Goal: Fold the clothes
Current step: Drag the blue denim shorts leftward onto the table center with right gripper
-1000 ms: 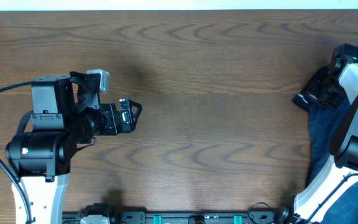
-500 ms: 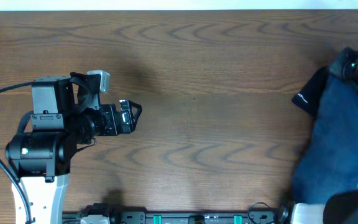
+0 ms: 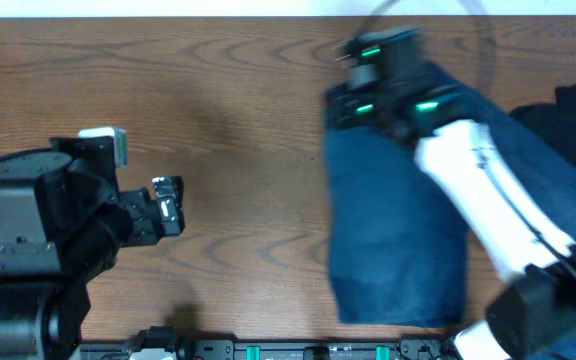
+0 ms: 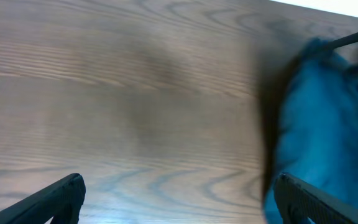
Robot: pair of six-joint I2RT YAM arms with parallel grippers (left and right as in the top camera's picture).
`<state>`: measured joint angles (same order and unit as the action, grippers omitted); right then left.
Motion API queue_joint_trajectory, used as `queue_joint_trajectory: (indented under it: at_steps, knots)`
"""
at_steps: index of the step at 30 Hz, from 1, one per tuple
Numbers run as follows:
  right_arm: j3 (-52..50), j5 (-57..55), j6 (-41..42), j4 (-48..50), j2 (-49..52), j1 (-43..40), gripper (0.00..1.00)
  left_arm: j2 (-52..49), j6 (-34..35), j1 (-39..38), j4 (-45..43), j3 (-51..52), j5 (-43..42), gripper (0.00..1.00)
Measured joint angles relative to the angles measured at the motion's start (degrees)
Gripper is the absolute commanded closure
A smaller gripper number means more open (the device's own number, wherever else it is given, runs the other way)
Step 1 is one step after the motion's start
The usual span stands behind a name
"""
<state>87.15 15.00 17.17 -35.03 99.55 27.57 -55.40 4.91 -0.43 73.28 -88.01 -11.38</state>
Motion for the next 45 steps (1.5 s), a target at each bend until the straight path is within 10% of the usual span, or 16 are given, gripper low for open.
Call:
queue_joint_trajectory:
  at_steps: [2,3,8,23,32,38,45]
  knots:
    - [0.0,0.2,0.3,2.4,3.4,5.6,0.49,0.5,0.0,0.0,0.7,-0.2,1.6,0.02]
    - [0.0,0.5,0.2,3.8,5.4,8.6,0.40,0.6,0.0,0.0,1.3,-0.2,2.4,0.02]
    - [-0.4,-2.4,-0.4,5.1,7.7,16.7,0.36,0.0,0.0,0.0,1.7,-0.2,4.1,0.02]
    - [-0.4,-15.3,-0.4,-5.9,-11.8,-4.9,0.39,-8.1,-0.3,-0.1,-3.8,-0.1,-4.3,0.00]
    - [-0.4,-14.8,-0.4,-8.9,-22.7,-8.3,0.36,-34.1,-1.1,-7.1,-7.8,0.4,-7.8,0.36]
    - [-0.3,-15.3,-1.1,-13.2,-23.1,-8.3,0.91,-47.7,-2.0,-11.3,-12.7,0.6,-8.2,0.74]
    - [-0.3,-17.7,-0.9,-16.2,-23.1,-8.3,0.94,-60.7,-3.0,-12.3,-19.6,0.6,-8.2,0.87]
